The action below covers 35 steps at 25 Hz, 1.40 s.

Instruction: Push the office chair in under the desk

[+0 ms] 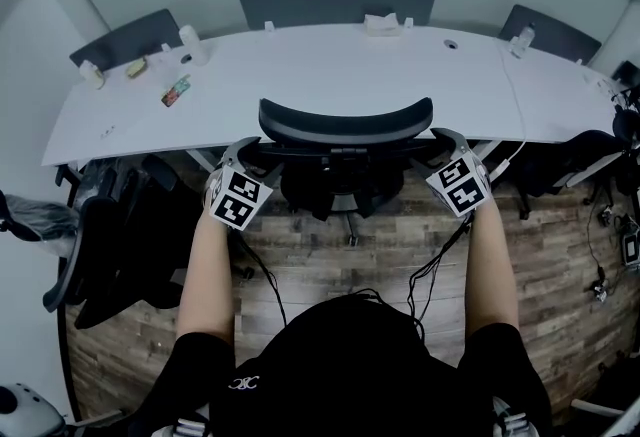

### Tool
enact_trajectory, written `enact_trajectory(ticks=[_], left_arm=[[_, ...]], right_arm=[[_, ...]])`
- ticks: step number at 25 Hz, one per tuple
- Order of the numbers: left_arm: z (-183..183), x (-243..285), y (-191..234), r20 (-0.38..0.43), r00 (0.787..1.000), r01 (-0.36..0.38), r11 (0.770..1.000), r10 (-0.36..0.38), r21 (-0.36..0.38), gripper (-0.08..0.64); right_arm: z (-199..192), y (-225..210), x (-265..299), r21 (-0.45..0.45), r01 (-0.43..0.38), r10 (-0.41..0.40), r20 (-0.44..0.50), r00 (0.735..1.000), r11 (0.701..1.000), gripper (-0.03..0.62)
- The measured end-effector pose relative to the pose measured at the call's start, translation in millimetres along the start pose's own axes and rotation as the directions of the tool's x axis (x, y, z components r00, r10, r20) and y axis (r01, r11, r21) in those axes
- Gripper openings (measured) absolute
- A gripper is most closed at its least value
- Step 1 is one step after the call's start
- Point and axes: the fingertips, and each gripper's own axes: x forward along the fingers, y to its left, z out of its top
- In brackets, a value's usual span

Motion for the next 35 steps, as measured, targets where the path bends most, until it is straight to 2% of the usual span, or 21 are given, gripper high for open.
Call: enact_trajectory(ticks=[11, 24, 35], left_arm=[[12.5, 23.6, 15.6, 0.012, 1.0, -0.015, 1.0, 0.015, 0.0, 0.275], [13.9, 36.9, 24.4, 0.006, 1.0, -0.006, 1.0, 0.006, -0.006, 0.275], [17.0, 47.2, 29.7, 0.025, 1.0, -0.013, 1.0, 0.013, -0.001, 0.275]], right_arm=[[3.3, -25.7, 18.4, -0.002, 0.007, -0.007, 0.003, 1.0, 1.0, 0.305], [5.5, -36.4, 30.0, -0.002, 0.014, -0.014, -0.004, 1.0, 1.0, 0.31], [6.3, -45.4, 37.6, -0.015, 0.028, -0.027, 0.036, 0.999, 1.0, 0.316]])
